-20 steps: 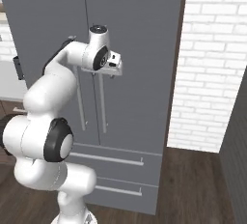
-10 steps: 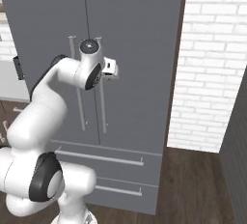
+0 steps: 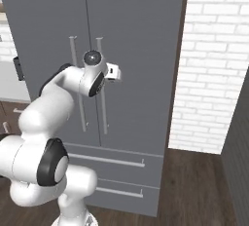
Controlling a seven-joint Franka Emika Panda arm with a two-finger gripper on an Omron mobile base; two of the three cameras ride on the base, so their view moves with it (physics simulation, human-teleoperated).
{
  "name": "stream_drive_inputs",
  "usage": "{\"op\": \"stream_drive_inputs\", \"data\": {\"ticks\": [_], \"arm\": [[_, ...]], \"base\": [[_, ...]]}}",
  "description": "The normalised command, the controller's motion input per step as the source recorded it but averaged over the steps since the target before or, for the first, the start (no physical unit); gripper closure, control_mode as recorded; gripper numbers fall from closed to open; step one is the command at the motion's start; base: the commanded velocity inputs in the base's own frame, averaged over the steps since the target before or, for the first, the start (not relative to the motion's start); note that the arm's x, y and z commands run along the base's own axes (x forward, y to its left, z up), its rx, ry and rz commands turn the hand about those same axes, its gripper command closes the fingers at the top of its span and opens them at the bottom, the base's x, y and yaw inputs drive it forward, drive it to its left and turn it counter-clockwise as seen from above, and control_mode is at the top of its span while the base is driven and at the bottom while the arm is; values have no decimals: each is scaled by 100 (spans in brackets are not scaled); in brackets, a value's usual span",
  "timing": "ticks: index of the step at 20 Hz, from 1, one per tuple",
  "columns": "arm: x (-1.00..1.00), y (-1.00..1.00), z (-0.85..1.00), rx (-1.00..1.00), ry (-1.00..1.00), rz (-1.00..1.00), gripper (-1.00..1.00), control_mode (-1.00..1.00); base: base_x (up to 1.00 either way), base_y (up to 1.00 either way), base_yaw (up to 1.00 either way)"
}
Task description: Take the strawberry from the fridge and place it on top of the pancake, located on the dining counter.
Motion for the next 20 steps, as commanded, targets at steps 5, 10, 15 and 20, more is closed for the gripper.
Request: {"op": "stream_drive_inputs", "data": {"ticks": [5,10,15,20], "arm": [[40,0,-15,0,-11,-1,-100,-100],[29,0,-22,-1,-15,-2,-100,-100],[15,0,-13,0,-4,0,100,-100],[-4,0,-1,0,-1,0,100,-100]], "base": [[0,0,0],[0,0,0],[0,0,0],[0,0,0]]}}
